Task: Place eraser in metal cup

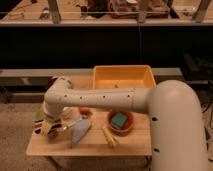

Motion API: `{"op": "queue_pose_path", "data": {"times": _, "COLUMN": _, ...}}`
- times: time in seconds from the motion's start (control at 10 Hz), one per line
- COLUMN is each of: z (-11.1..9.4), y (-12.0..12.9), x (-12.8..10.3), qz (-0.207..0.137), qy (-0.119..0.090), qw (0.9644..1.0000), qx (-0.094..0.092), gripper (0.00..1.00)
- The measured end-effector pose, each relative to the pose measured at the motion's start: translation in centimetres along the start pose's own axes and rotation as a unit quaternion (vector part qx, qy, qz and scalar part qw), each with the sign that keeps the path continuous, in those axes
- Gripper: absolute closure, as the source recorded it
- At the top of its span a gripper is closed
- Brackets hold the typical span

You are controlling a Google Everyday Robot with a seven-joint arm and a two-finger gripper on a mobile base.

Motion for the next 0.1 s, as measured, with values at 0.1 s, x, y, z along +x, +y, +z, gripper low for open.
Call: {"op": "queue_pose_path", "data": {"times": 0.1, "z": -0.02, "y": 0.04, "x": -0.05, "qz": 0.001, "qy": 0.0, "qw": 1.0, "qx": 0.0, "gripper": 0.24}}
